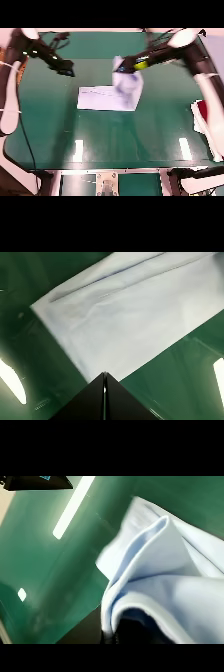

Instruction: Fold the shirts.

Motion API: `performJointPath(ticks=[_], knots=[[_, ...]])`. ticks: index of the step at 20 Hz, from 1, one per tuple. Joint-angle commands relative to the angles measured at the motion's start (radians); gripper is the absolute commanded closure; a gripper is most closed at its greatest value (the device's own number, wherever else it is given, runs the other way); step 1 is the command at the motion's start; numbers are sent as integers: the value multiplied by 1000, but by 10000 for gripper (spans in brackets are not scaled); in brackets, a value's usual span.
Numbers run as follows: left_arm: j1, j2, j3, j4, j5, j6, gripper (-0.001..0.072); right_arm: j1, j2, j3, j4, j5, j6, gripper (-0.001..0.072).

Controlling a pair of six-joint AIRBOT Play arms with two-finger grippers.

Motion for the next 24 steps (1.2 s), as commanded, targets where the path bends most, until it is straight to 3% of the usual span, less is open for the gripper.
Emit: performJointPath(ticks=[1,2,3,5,6,7,12,13,16,19,24], knots=[[97,12,6,45,-53,25,679,255,-191,1,95,-434,13,581],[107,12,6,45,-54,29,679,308,-255,1,165,-531,13,312],[114,12,6,45,-58,32,680,334,-296,1,209,-571,14,177],[120,12,6,43,-67,37,679,306,-292,1,233,-504,13,209],[119,12,6,38,-69,39,679,256,-262,1,225,-421,13,298],[120,12,6,29,-69,39,679,197,-229,1,204,-336,13,337],[119,12,6,13,-69,39,679,-177,-92,-19,-41,95,132,338],[120,12,6,13,-69,39,679,-243,-76,-49,-90,133,149,280],[120,12,6,13,-69,38,679,-370,-60,-207,-98,127,151,175],[120,12,6,13,-68,38,679,-360,-70,-414,-49,-14,116,174],[119,12,6,13,-61,26,679,-238,-180,-483,261,-119,-39,194]])
